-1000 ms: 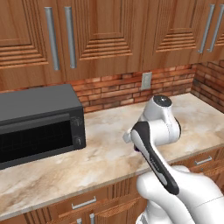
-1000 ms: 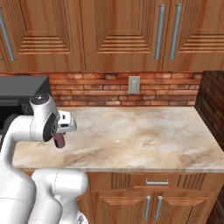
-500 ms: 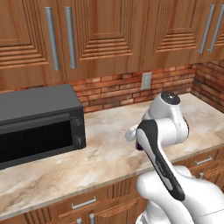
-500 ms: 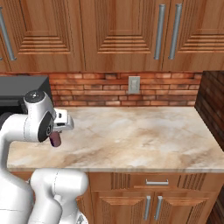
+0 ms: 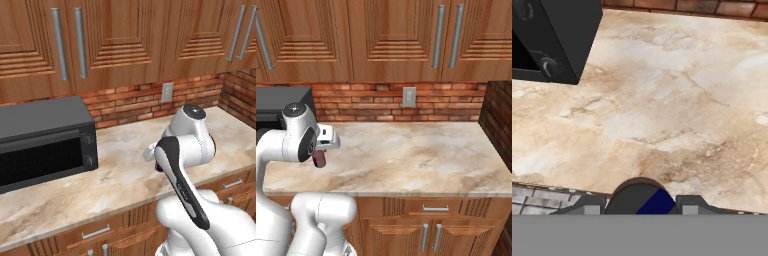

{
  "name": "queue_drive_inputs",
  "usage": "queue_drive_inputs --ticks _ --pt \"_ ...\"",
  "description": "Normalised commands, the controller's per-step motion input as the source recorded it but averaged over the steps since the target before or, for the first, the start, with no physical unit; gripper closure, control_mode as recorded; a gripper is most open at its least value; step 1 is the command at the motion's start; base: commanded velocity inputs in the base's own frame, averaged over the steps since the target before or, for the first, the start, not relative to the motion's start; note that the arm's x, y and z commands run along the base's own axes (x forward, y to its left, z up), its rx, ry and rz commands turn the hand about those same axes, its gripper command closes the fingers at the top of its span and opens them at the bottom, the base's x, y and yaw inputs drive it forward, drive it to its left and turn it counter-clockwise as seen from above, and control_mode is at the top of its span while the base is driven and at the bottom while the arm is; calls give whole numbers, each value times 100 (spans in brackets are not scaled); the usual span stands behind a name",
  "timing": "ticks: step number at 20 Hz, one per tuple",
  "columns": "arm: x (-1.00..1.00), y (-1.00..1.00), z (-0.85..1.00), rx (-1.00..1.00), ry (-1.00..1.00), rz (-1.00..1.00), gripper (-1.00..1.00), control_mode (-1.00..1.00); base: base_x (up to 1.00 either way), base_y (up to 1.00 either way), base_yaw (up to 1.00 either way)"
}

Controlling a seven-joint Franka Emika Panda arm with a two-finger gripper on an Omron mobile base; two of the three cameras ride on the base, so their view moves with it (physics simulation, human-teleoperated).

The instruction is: There is a wine glass and glass cup on the dining counter. Place the wine bottle next to the wine glass and the juice bottle next to the glass cup.

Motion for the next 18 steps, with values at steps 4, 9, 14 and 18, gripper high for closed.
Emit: queue_drive_inputs --ticks 4,9,14,18 --pt "0 0 0 0 0 0 100 100 -22 0 0" --pt "0 0 0 0 0 0 100 100 -63 0 3" --pt "0 0 0 0 0 0 100 100 -50 0 53" --pt "0 0 0 0 0 0 100 100 -8 0 100"
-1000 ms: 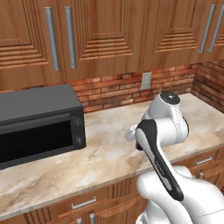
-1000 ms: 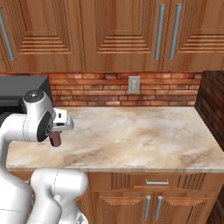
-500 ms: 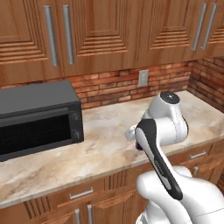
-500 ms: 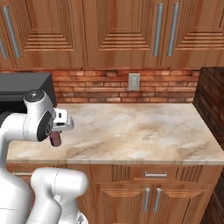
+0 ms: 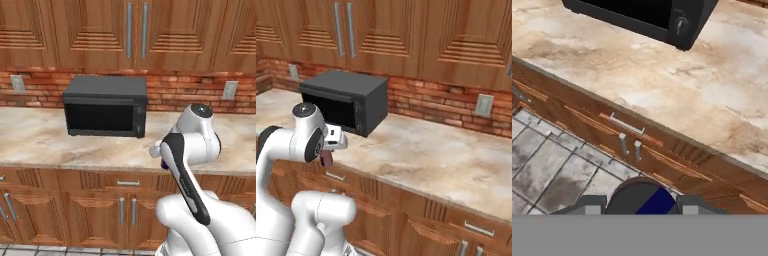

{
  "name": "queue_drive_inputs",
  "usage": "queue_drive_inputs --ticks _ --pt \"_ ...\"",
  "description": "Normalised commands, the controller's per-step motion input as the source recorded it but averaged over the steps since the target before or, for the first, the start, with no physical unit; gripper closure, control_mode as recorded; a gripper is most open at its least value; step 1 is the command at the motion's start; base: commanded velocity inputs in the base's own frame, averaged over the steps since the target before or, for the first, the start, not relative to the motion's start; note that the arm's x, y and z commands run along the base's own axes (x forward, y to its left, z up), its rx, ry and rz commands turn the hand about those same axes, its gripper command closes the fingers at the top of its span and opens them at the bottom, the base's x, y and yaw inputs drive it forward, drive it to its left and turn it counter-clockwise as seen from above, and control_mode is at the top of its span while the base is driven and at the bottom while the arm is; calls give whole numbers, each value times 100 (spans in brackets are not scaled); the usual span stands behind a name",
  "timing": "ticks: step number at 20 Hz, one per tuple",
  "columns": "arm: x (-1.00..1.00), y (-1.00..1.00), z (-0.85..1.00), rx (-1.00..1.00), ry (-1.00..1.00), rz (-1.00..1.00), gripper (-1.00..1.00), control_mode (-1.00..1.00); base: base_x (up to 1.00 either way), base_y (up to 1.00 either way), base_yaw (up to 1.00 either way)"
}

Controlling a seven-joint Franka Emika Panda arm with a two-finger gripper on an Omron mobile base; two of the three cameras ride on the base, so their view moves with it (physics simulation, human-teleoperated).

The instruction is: There is a wine glass and glass cup on the dining counter. Place the wine bottle next to the wine glass and the juice bottle next to the glass cup.

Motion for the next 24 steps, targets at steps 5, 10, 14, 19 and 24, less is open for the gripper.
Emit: queue_drive_inputs --ticks 5,10,14,19,24 --pt "0 0 0 0 0 0 100 100 -5 0 100" --pt "0 0 0 0 0 0 100 100 -5 0 100" --pt "0 0 0 0 0 0 100 100 -5 0 100" --pt "0 0 0 0 0 0 100 100 22 3 81" --pt "0 0 0 0 0 0 100 100 83 1 34"
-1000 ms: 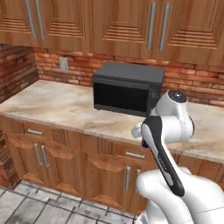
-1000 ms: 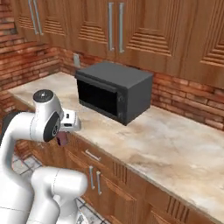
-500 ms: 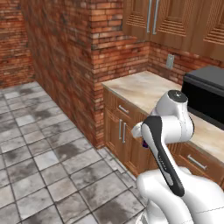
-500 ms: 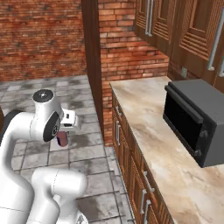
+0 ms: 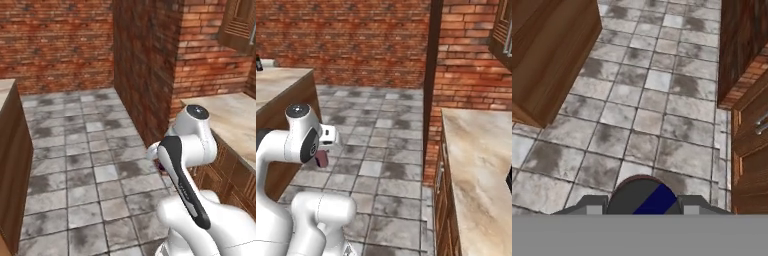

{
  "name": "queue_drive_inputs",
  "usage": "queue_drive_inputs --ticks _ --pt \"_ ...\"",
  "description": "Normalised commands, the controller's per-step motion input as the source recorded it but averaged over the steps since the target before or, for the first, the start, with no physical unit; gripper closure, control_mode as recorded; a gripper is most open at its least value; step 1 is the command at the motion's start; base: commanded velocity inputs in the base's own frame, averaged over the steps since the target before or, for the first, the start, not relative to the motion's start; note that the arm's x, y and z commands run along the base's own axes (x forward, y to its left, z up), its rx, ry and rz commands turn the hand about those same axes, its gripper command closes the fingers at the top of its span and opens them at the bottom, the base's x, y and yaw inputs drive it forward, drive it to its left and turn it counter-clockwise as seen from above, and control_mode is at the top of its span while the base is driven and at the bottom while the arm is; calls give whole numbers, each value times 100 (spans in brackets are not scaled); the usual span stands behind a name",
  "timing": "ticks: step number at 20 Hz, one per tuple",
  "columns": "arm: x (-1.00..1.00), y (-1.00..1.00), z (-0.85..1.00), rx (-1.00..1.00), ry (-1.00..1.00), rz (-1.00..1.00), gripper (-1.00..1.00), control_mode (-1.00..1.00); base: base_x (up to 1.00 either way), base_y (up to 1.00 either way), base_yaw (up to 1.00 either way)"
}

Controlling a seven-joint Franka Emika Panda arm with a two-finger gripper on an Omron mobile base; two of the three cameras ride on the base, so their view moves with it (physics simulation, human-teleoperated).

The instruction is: There is a wine glass and glass cup on the dining counter. Place the wine bottle next to the wine glass and the juice bottle next to the glass cup.

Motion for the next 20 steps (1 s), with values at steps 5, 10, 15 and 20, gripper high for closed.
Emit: queue_drive_inputs --ticks 5,10,15,20 --pt "0 0 0 0 0 0 100 100 94 0 7" --pt "0 0 0 0 0 0 100 100 94 0 2" --pt "0 0 0 0 0 0 100 100 94 0 4" --pt "0 0 0 0 0 0 100 100 94 0 5"
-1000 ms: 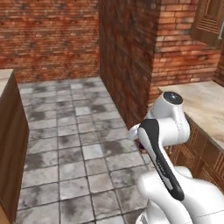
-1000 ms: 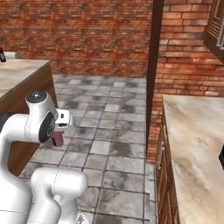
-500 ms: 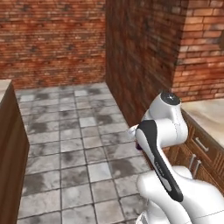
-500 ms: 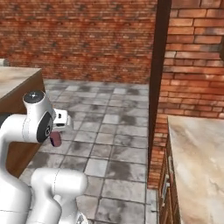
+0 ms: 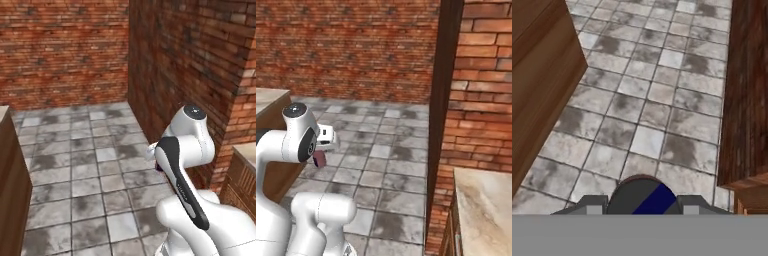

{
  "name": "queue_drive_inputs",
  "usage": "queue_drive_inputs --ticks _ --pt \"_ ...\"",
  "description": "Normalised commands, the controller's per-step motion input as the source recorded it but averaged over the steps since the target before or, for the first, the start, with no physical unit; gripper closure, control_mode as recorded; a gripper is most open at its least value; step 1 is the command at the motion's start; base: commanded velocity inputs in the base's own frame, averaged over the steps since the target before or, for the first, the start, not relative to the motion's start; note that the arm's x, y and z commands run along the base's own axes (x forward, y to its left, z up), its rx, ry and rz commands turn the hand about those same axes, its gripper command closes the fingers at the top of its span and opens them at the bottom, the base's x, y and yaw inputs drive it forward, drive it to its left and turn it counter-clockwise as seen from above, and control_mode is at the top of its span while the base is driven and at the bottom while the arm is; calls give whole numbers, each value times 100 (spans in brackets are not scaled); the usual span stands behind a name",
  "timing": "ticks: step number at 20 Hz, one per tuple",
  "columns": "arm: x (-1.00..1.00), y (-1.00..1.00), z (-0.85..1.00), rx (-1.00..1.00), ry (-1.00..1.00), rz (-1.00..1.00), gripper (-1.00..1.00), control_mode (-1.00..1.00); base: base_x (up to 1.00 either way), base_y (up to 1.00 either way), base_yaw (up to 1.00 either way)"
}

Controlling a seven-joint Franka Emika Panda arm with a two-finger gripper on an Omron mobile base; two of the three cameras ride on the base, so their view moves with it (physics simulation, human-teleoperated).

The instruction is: There is a wine glass and glass cup on the dining counter. Place the wine bottle next to the wine glass and the juice bottle next to the glass cup.

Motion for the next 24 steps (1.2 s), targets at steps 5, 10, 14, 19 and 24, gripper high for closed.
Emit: queue_drive_inputs --ticks 5,10,14,19,24 --pt "0 0 0 0 0 0 100 100 94 0 7" --pt "0 0 0 0 0 0 100 100 94 0 6" --pt "0 0 0 0 0 0 100 100 94 0 7" --pt "0 0 0 0 0 0 100 100 94 0 7" --pt "0 0 0 0 0 0 100 100 94 0 9"
